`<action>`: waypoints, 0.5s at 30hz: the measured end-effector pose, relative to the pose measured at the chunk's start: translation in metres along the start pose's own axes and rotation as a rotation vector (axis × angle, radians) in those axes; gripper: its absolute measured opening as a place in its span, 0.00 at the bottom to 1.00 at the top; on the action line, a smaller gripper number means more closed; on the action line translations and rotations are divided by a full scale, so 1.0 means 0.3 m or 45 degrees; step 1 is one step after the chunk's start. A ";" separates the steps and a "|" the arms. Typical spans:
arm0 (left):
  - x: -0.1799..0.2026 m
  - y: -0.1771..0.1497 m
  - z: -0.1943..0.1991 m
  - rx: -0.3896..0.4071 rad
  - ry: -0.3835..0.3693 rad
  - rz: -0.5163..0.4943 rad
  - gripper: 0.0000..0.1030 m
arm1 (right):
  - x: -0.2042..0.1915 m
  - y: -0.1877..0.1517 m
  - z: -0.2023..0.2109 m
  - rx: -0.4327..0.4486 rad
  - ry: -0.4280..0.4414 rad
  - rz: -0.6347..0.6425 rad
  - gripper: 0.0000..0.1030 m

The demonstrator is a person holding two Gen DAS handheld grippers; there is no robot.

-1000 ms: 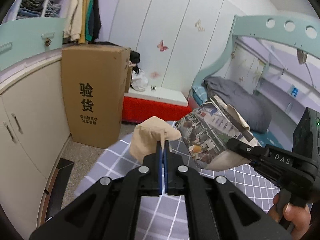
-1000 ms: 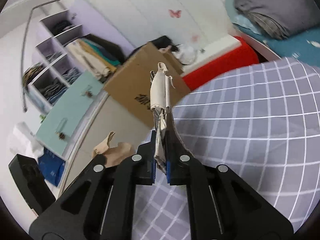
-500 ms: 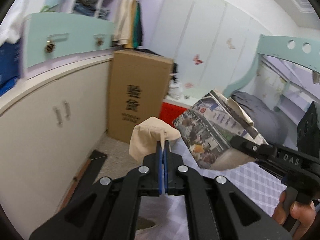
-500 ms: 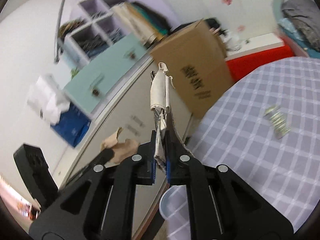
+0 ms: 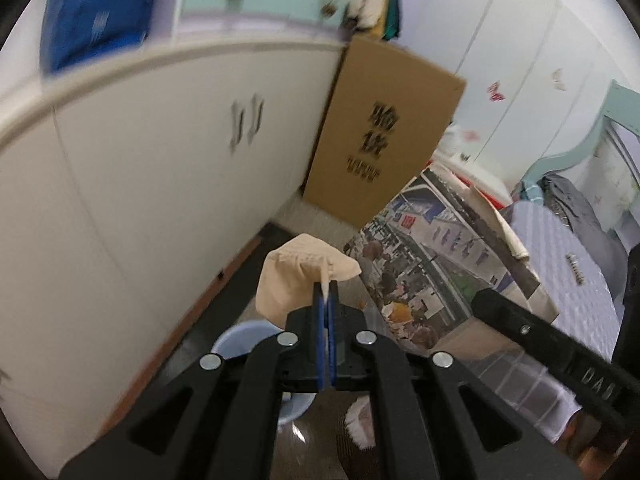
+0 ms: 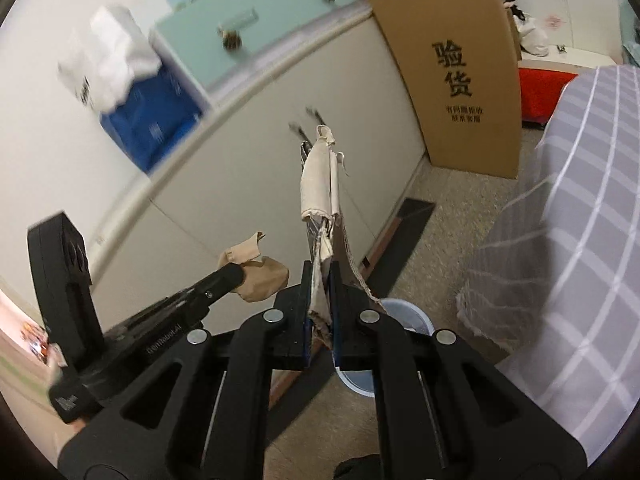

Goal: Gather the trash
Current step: 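Carry paper and newspaper over the wastebasket and open both tools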

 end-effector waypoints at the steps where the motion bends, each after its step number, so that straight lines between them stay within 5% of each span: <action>1: -0.021 -0.011 -0.022 -0.020 0.008 0.011 0.02 | -0.003 -0.021 -0.038 -0.019 -0.029 0.017 0.07; 7: -0.159 -0.078 -0.175 -0.160 0.019 0.134 0.07 | 0.038 -0.091 -0.146 -0.086 -0.101 0.018 0.07; 8: -0.172 -0.087 -0.195 -0.182 0.014 0.154 0.13 | 0.049 -0.101 -0.165 -0.100 -0.110 0.014 0.07; 10: -0.192 -0.104 -0.224 -0.194 0.041 0.195 0.58 | 0.061 -0.110 -0.193 -0.119 -0.123 0.004 0.07; 15: -0.214 -0.138 -0.270 -0.231 0.070 0.217 0.64 | 0.090 -0.144 -0.248 -0.172 -0.151 -0.010 0.07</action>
Point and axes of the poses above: each gripper's, at about its wrist camera, not at the fingertips, and z roughly against the way its jaws point, x to its right, y to its top, the point moved 3 cm from there along -z, roughly the way its jaws point, and after that the axes turned 2 degrees about -x, right-handed, at the moved point
